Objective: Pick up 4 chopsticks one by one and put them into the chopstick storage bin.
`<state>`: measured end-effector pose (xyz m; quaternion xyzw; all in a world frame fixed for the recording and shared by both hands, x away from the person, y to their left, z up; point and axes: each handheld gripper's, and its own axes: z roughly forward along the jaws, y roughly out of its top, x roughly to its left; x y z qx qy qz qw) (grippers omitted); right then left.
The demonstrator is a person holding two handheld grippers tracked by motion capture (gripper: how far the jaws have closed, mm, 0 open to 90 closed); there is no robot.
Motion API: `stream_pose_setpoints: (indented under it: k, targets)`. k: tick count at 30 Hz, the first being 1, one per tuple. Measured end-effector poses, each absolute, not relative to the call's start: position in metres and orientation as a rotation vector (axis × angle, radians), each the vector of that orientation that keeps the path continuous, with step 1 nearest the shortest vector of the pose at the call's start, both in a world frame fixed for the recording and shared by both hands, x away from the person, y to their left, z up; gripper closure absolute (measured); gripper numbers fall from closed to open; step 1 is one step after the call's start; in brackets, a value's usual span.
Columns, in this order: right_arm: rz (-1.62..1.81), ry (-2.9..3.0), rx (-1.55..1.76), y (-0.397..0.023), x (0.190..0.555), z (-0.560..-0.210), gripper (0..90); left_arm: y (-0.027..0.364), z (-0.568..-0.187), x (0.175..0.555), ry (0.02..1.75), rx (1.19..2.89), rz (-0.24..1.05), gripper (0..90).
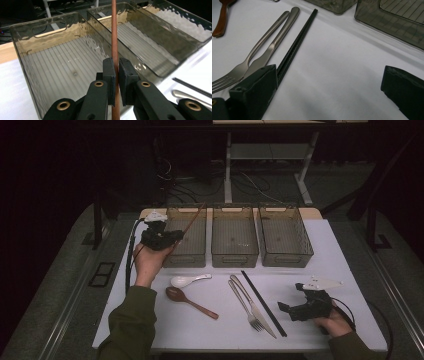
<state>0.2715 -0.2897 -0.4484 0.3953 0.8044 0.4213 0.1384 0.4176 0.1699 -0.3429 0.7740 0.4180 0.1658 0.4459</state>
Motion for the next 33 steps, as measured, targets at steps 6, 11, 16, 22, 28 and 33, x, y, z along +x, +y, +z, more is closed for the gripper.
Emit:
stream_pose_setpoints:
  k: [6,11,16,22,28,33]
  targets:
    - [1.221,2.326,1.140,-0.290,0.272,-0.448,0.6,0.165,-0.344,0.442,1.054,1.904,0.415,83.3]
    - [1.227,2.325,1.136,-0.290,0.272,-0.448,0.6,0.164,-0.347,0.459,1.063,1.924,0.437,83.3]
    - [1.230,2.322,1.140,-0.290,0.272,-0.447,0.6,0.166,-0.352,0.474,1.098,1.932,0.456,83.3]
    - [1.227,2.325,1.139,-0.290,0.273,-0.448,0.7,0.170,-0.365,0.485,1.151,1.946,0.450,83.2]
    - [1.227,2.325,1.141,-0.290,0.273,-0.448,0.6,0.171,-0.378,0.492,1.221,1.984,0.425,83.2]
    - [1.227,2.326,1.142,-0.290,0.273,-0.448,0.7,0.168,-0.384,0.494,1.257,2.011,0.417,83.2]
